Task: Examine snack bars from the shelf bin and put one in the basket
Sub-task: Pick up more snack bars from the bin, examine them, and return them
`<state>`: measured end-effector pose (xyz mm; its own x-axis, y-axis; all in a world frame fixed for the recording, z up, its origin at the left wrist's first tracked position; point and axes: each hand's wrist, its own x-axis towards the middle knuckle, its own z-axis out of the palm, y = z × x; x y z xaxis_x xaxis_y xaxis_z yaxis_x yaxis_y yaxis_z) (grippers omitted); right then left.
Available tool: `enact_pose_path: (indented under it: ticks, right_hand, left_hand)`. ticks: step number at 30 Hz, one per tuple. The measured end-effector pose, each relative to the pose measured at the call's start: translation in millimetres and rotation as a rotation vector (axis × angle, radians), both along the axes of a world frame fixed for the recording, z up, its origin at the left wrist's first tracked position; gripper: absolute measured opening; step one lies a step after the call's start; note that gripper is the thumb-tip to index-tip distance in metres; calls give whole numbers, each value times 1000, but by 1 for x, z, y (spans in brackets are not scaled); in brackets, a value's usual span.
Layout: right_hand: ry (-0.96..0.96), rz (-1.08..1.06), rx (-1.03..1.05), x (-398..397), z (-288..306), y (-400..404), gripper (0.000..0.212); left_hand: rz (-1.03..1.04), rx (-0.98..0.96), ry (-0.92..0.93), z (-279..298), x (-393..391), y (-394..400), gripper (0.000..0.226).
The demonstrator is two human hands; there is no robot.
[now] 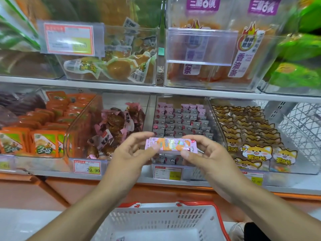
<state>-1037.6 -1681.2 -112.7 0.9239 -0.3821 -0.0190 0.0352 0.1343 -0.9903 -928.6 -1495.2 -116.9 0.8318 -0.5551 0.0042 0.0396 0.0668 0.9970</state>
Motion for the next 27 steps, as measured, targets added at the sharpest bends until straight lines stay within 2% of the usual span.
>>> enact_pose_path:
  ticks: [2,5,7,11,14,16,18,21,23,27]
  right_hand:
    - [-16,-4,13,1,2,-3,46]
    - [-32,18,-9,1,5,-8,51]
    - [-51,93,-50,1,7,-9,54]
    - [-62,140,-124,0,6,-3,40]
    - [-63,85,-89,0,3,-3,34]
    - [-45,50,-49,2,3,-5,35]
    - [-22,48,-24,4,3,-7,40]
    - [-33,48,4,5,3,-9,46]
    - [-34,71,-17,5,3,-9,45]
    - [-51,147,20,5,1,-9,42]
  left_hand:
    - [-49,-5,-6,0,-2,0,33]
    - [43,-26,106,0,-2,-3,39]
    - [76,26,165,-1,1,-3,47]
    - [-31,80,267,0,-1,-4,52]
    - [-77,60,210,1,-4,-4,45]
    - [-58,4,152,1,-3,-2,38]
    - [-31,-33,146,1,-2,-1,41]
    - [2,-16,254,0,-4,-5,52]
    - [-10,48,331,1,-4,-6,51]
    - [-62,127,467,-1,-3,-4,65]
